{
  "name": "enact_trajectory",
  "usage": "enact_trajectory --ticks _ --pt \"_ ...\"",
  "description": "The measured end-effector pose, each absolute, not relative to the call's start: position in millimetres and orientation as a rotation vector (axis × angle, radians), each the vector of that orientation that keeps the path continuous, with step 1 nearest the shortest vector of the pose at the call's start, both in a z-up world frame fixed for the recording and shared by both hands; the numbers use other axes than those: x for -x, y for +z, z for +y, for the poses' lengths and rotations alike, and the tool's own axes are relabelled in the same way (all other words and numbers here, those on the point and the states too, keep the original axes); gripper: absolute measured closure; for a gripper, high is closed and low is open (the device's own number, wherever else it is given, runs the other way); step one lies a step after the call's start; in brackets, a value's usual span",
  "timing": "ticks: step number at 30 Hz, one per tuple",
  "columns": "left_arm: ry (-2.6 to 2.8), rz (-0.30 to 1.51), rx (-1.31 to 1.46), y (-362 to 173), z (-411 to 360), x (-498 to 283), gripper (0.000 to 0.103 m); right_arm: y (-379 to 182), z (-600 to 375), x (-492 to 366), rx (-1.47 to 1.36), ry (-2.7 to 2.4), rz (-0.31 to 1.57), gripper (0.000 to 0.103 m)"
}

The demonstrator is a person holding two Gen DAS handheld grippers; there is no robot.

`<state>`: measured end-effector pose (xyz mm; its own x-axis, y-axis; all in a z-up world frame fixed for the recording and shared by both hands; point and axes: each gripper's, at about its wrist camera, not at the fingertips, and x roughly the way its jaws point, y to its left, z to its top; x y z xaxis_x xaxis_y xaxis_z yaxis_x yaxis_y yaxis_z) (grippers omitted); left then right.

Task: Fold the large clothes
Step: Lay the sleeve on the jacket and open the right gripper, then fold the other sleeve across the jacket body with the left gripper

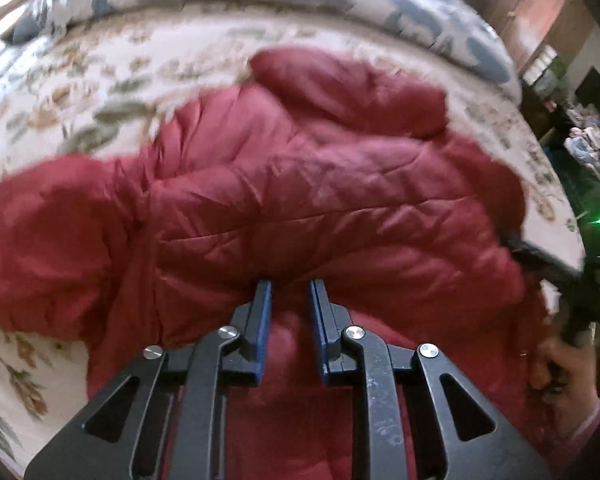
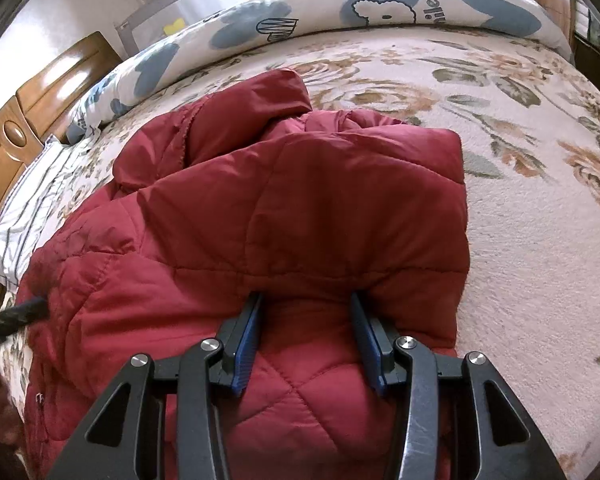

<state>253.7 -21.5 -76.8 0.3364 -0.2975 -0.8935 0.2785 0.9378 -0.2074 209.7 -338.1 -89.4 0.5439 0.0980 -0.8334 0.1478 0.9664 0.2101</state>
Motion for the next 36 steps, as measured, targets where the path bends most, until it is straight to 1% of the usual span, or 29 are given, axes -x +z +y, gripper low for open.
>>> enact_trajectory --ticks 5,6,7,11,14,22,26,28,30,31,34,36 --pt "-0.37 1.173 0.005 -84 -22 -252 0.085 -53 -302 -191 -0.214 0.034 0.919 0.053" --pt "-0.368 1.175 0.005 -84 -22 -253 0.085 -53 -295 -192 -0.197 0.046 0.929 0.049" --pt "-0.368 1.178 0.007 -85 -22 -253 0.085 -57 -288 -195 -0.183 0.064 0.952 0.048" --pt "-0.379 1.182 0.032 -91 -18 -253 0.086 -89 -281 -209 -0.152 0.05 1.048 0.048" --pt "-0.39 1.186 0.069 -96 -12 -255 0.088 -104 -284 -211 -0.164 0.055 1.042 0.048" --pt "-0.408 1.191 0.141 -89 -3 -254 0.088 -103 -280 -208 -0.159 0.047 1.034 0.048" --pt "-0.406 1.173 0.154 -78 3 -245 0.088 -90 -284 -199 -0.198 0.05 1.013 0.048" --pt "-0.399 1.156 0.156 -71 8 -240 0.084 -81 -285 -193 -0.22 0.053 0.995 0.048" --pt "-0.388 1.136 0.177 -64 17 -235 0.07 -69 -286 -184 -0.237 0.066 0.973 0.048" --pt "-0.387 1.128 0.195 -62 22 -234 0.064 -64 -285 -179 -0.239 0.072 0.964 0.048" --pt "-0.382 1.112 0.246 -56 35 -230 0.063 -52 -283 -169 -0.245 0.093 0.95 0.047" --pt "-0.366 1.109 0.275 -54 46 -228 0.063 -48 -280 -163 -0.244 0.111 0.956 0.044"
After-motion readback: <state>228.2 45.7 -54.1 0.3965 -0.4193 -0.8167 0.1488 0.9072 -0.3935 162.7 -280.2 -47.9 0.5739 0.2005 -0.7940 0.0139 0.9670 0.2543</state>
